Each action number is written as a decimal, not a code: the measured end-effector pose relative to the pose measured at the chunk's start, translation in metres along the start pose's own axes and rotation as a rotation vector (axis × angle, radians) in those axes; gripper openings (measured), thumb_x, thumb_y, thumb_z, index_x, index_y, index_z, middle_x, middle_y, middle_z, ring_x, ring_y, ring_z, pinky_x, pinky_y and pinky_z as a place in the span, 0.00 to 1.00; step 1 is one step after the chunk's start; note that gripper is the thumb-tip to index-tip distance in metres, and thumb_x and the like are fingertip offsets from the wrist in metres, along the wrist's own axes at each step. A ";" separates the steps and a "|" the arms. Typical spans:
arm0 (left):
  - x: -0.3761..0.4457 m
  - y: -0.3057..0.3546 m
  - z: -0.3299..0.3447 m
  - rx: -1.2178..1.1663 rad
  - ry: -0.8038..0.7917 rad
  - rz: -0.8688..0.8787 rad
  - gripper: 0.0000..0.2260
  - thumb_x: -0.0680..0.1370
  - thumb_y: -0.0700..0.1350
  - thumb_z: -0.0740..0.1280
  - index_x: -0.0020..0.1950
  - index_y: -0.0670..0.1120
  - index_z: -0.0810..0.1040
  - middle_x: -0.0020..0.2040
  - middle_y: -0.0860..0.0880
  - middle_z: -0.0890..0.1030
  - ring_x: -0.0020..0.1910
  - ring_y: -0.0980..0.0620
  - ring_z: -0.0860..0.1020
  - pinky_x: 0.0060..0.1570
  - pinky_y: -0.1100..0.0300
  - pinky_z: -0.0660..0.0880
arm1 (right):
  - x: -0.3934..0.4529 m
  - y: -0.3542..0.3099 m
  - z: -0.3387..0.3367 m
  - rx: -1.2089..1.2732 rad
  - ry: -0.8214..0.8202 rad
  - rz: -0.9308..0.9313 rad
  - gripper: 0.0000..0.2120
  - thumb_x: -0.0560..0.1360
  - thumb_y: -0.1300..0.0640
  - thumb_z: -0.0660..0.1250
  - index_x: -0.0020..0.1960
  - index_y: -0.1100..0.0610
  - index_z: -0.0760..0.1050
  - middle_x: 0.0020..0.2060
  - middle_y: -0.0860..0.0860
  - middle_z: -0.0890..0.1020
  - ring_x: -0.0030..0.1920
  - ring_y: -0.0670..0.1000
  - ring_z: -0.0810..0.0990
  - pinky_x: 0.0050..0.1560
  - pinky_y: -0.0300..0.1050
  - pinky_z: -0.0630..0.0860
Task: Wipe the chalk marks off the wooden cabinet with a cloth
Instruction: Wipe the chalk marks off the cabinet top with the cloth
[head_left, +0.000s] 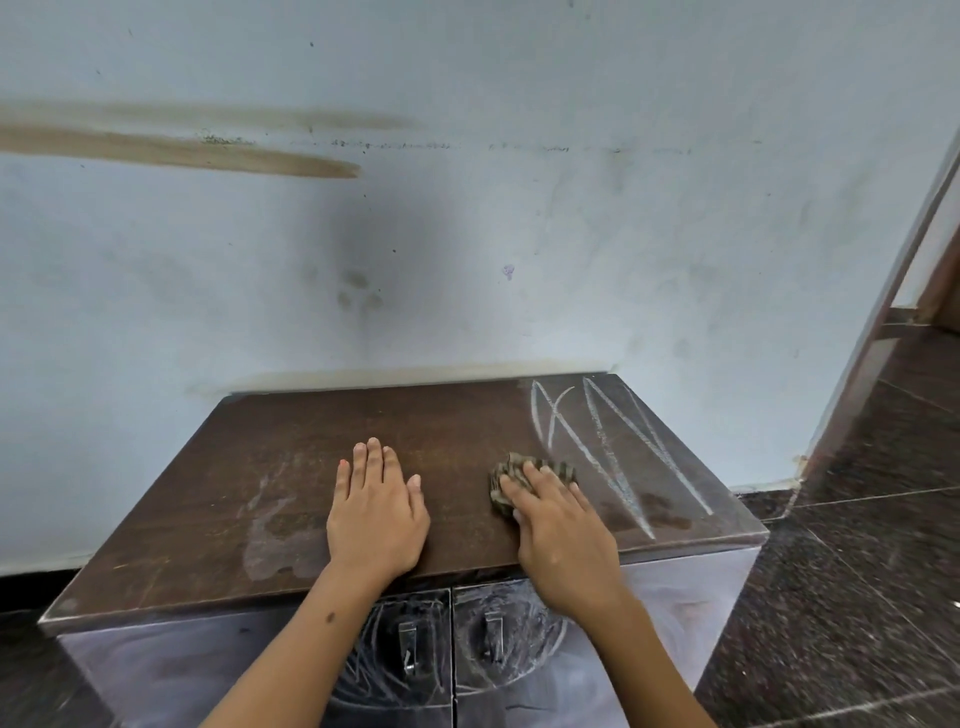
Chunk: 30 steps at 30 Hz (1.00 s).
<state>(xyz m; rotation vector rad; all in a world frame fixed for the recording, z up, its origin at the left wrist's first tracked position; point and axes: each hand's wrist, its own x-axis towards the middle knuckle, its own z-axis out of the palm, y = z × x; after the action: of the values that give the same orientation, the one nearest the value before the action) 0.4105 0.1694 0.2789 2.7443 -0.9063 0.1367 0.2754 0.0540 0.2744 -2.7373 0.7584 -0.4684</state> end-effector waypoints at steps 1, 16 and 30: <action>-0.002 0.007 0.000 -0.022 0.009 0.015 0.26 0.82 0.51 0.43 0.77 0.40 0.48 0.78 0.43 0.46 0.77 0.48 0.43 0.74 0.54 0.40 | -0.007 0.000 -0.001 -0.001 0.011 -0.002 0.21 0.83 0.55 0.47 0.75 0.45 0.58 0.76 0.46 0.56 0.76 0.45 0.51 0.75 0.42 0.44; 0.004 0.063 0.024 -0.056 -0.079 0.116 0.26 0.82 0.51 0.45 0.77 0.43 0.47 0.78 0.46 0.46 0.76 0.51 0.44 0.75 0.53 0.42 | 0.159 0.027 0.020 -0.050 -0.114 0.040 0.24 0.80 0.57 0.53 0.75 0.50 0.58 0.76 0.51 0.54 0.76 0.51 0.50 0.76 0.51 0.47; 0.003 0.062 0.024 -0.047 -0.089 0.116 0.26 0.82 0.51 0.44 0.77 0.42 0.46 0.78 0.46 0.46 0.77 0.50 0.44 0.75 0.52 0.43 | -0.019 0.016 -0.009 -0.019 0.058 0.044 0.22 0.82 0.55 0.46 0.75 0.44 0.58 0.76 0.44 0.55 0.76 0.44 0.50 0.74 0.41 0.42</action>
<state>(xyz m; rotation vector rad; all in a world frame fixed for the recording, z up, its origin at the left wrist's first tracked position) 0.3763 0.1129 0.2691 2.6736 -1.0795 0.0137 0.2500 0.0495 0.2725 -2.7287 0.8396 -0.5362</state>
